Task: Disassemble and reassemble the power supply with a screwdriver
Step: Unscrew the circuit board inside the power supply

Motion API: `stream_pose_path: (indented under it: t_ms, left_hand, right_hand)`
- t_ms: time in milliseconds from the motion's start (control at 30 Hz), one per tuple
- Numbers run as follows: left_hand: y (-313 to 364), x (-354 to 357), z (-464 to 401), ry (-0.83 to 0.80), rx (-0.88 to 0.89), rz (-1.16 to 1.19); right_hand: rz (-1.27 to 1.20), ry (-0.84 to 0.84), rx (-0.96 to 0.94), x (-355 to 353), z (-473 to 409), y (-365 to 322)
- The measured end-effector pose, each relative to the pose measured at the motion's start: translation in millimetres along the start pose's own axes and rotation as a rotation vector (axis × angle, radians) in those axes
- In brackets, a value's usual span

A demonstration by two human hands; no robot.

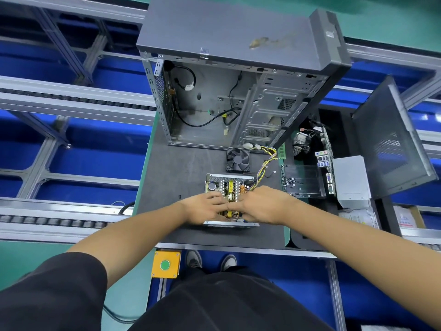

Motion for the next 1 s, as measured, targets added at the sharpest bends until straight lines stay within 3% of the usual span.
stream_pose_path:
  t_ms: [267,400,600,800,900,1000]
  left_hand:
    - [-18.9,-11.8,3.1,0.225,0.061,0.164]
    - [-29.4,-29.0,7.1,0.276,-0.100,0.355]
    - [-15.4,-35.9,-13.0,0.074,-0.460,0.895]
    - [8.2,-38.5,-34.7,0.156,-0.855,1.090]
    - [16.0,-34.7,-36.9,0.189,-0.880,1.123]
    - [19.7,-39.2,-32.3,0.324,-0.786,1.201]
  right_hand:
    - [0.120,0.019,0.166,4.6,-5.4,-4.3]
    - [0.070,0.006,0.167,0.2,-1.4,-1.7]
    - [0.072,0.007,0.113,1.1,3.7,7.9]
    - [0.224,0.057,0.094,6.2,1.9,1.3]
    - [0.260,0.055,0.092,7.9,6.3,-2.5]
    - [0.186,0.090,-0.078,5.1,17.3,0.6]
Point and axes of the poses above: each hand's wrist, its own z-axis away from the middle knuckle, its own x-axis out of the palm, y = z × x, the point moved 3 cm from there along -z, towards the middle knuckle, and after that the axes turned 5 degrees about -x, right-handed, at the moved point
